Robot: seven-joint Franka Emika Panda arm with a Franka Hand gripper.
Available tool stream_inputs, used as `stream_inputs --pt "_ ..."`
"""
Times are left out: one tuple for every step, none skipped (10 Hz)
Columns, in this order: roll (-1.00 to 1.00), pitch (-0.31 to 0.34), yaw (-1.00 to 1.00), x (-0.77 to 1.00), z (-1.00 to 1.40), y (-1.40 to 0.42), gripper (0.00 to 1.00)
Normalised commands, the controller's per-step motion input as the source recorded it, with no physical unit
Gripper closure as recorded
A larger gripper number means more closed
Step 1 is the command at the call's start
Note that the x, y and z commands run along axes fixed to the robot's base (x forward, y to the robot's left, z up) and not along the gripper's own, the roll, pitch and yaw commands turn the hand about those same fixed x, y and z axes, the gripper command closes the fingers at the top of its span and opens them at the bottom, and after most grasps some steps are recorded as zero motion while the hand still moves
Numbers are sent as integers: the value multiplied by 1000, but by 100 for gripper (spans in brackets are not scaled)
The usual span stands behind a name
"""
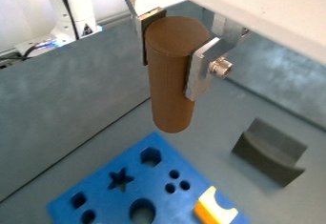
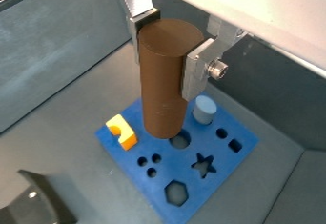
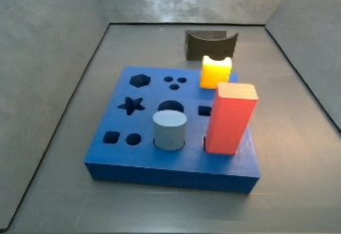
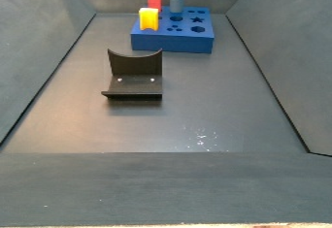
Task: Pick up the round object. Move up. Place the round object on the fixture. Regrasp the round object. Move to above the board. Insert the round object.
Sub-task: Move to above the board, then insert the round object.
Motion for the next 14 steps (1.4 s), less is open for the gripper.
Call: stream_inputs --pt "-603 -91 -14 -59 -1 35 100" --pt "-392 -89 -11 -53 -2 27 100" --pt "-29 0 0 0 0 0 100" --pt "-14 0 0 0 0 20 100" --pt "-286 -146 -3 0 -563 0 100" --pt "-483 -74 0 0 -646 0 100" --pt "-426 -20 -54 49 -680 -77 100" --pt "-386 -37 -94 49 -714 -83 100" --pt "-400 -97 -140 97 -697 -129 100" --pt "-454 -189 -174 163 -637 -189 100" --pt "-357 -271 -151 140 -717 -226 100" --pt "-309 -271 -143 111 -760 -226 100" --pt "-171 -320 -86 3 -826 -163 100" --pt "0 -431 -49 0 -849 -137 100"
